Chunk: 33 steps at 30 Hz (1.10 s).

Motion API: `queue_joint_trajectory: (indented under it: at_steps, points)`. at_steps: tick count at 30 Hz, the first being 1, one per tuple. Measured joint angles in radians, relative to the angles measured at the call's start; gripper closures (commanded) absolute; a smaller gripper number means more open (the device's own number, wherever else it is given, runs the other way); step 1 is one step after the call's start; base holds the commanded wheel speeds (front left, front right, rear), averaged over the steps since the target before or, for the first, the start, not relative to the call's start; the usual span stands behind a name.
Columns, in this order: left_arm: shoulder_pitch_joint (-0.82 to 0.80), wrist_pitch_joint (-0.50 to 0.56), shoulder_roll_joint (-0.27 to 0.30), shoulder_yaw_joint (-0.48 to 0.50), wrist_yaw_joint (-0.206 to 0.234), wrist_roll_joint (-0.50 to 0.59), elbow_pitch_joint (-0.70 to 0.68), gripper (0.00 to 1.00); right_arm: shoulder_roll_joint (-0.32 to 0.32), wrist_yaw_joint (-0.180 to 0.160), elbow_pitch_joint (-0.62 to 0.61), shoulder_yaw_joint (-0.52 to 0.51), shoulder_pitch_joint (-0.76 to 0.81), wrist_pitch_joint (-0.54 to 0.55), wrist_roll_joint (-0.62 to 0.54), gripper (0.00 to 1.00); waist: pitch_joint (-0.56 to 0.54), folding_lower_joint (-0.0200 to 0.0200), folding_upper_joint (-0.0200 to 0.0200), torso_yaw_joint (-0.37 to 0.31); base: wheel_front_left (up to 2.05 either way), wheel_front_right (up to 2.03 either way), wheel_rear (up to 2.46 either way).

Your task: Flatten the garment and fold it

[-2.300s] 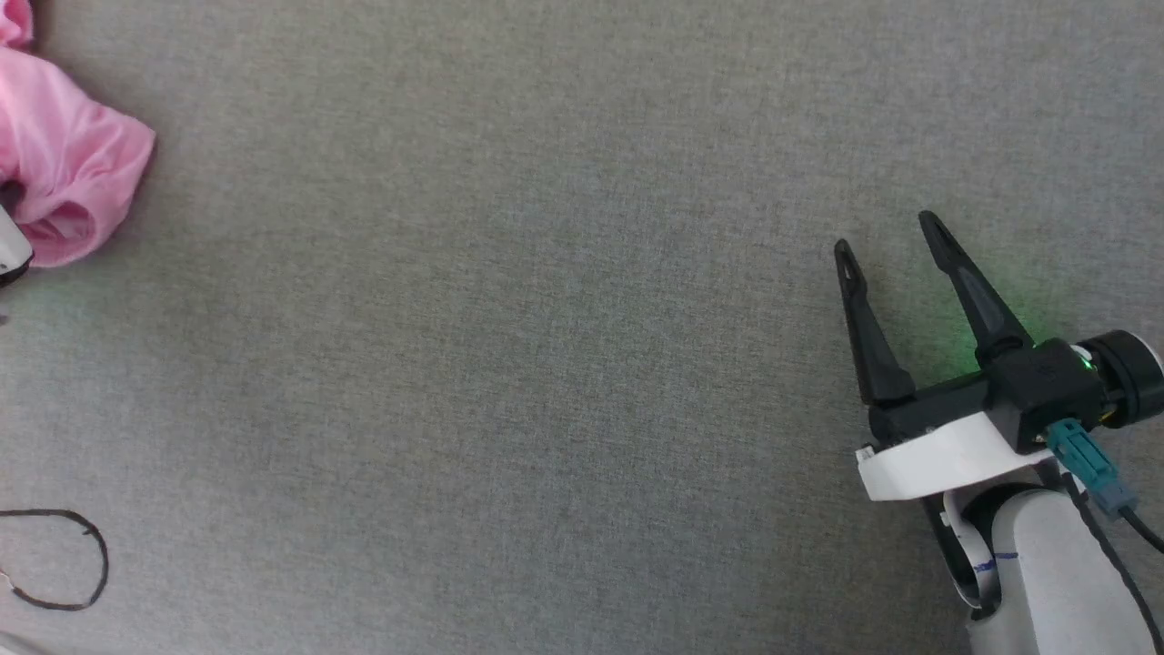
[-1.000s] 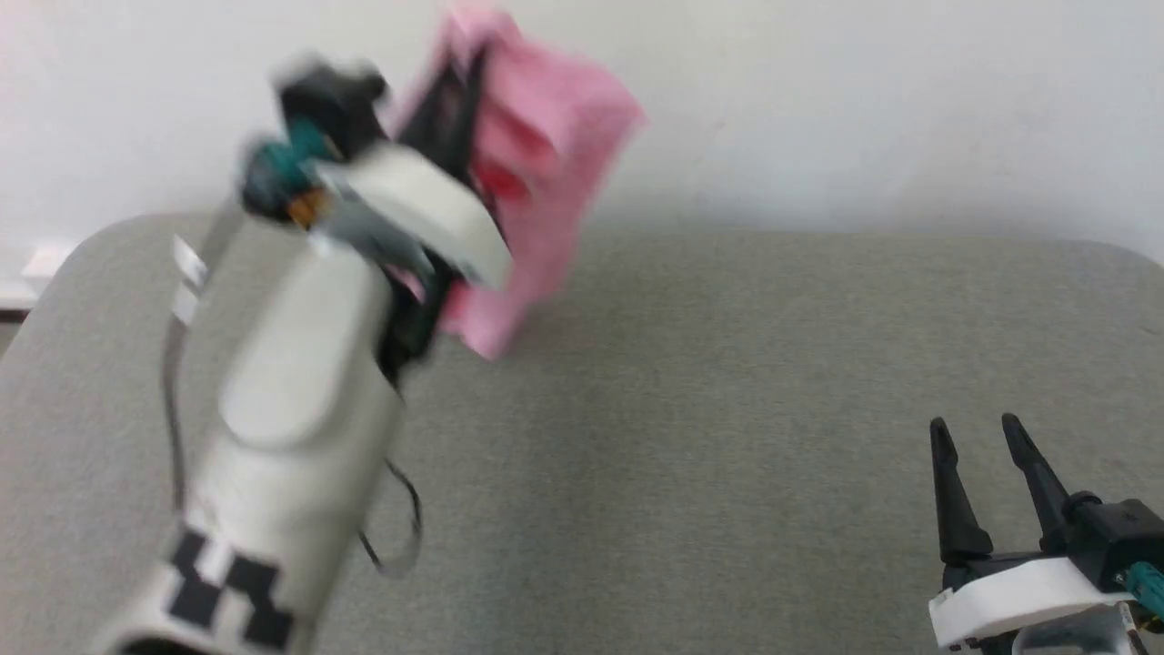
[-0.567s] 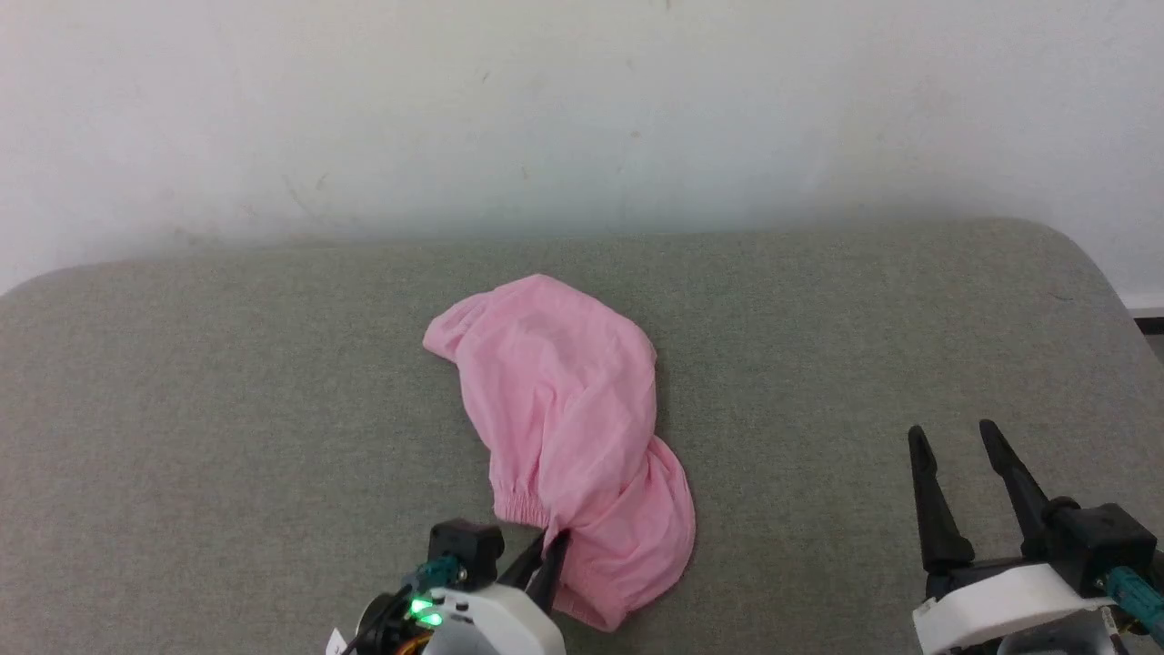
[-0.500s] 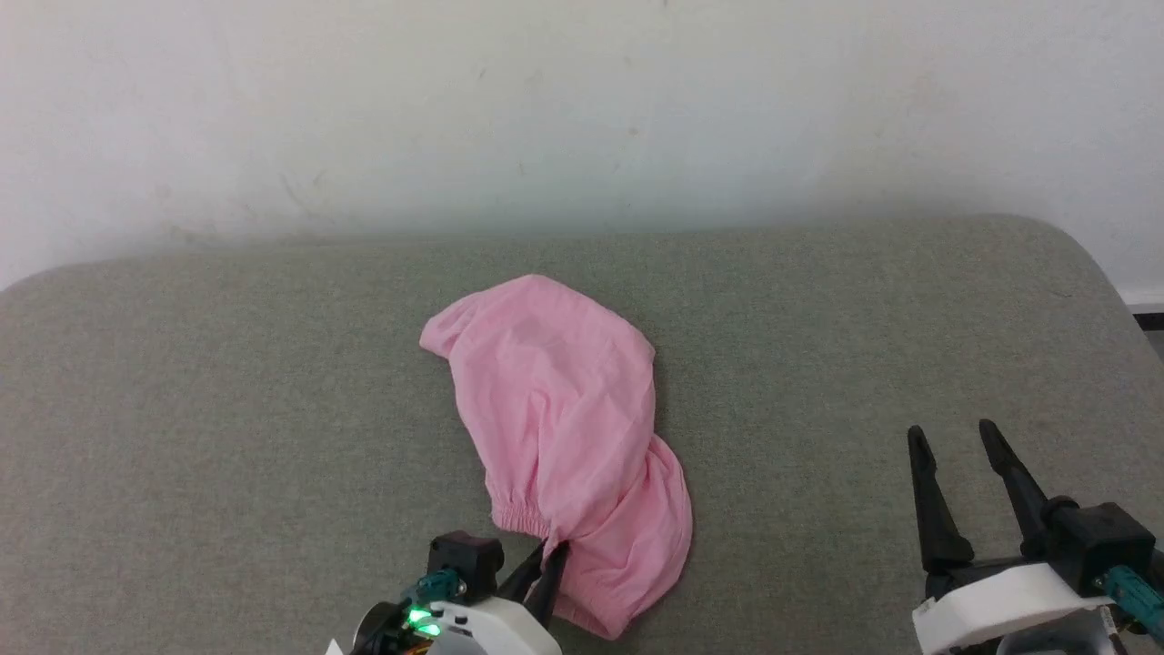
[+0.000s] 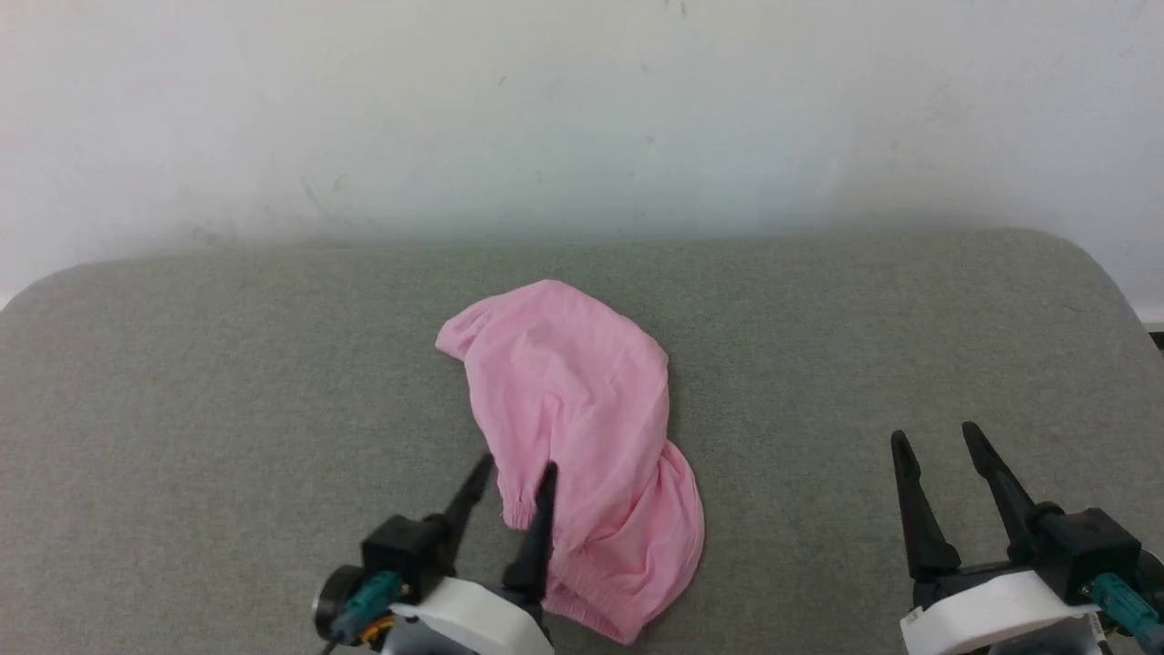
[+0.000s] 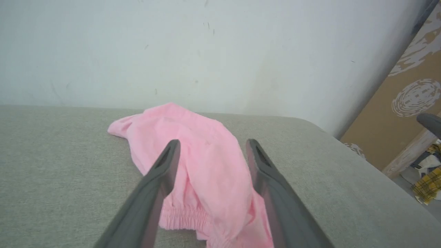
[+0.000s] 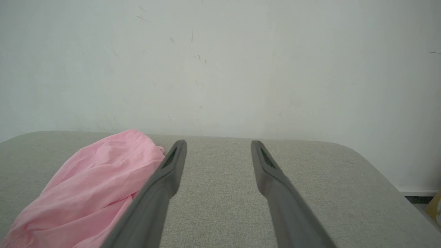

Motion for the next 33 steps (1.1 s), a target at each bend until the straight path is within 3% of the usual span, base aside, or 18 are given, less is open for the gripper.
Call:
queue_joint_trajectory:
  at_steps: [8, 14, 18, 23, 33]
  points:
    - [0.031, -0.020, 0.025, 0.152, 0.059, 0.006, -0.071, 0.00, 0.000, 0.000, -0.030, 0.012, 0.008, 0.010, -0.001, 0.00, 0.007, 0.0000, 0.0000, 0.016, 0.00, 0.00, 0.00]
    - [0.020, -0.021, 0.067, 0.284, 0.063, 0.008, -0.089, 0.00, 0.000, 0.000, -0.056, 0.013, 0.007, 0.023, -0.006, 0.00, 0.033, 0.0000, 0.0000, 0.025, 0.00, 0.00, 0.00]
    - [-0.067, -0.021, 0.118, 0.351, 0.019, 0.006, -0.060, 0.00, 0.000, 0.000, -0.080, 0.013, -0.007, 0.032, -0.013, 0.00, 0.077, 0.0001, 0.0000, 0.030, 0.00, 0.00, 0.00]
    - [-0.218, 0.030, 0.158, 0.352, -0.052, -0.012, 0.003, 0.00, 0.000, 0.000, -0.099, 0.010, -0.047, 0.035, -0.023, 0.00, 0.134, 0.0002, 0.0000, 0.033, 0.00, 0.00, 0.00]
    - [-0.553, 0.312, 0.187, 0.247, -0.208, -0.059, 0.230, 0.00, 0.000, 0.000, -0.086, 0.031, -0.111, 0.032, -0.026, 0.00, 0.240, 0.0004, 0.0000, 0.017, 0.00, 0.00, 0.00]
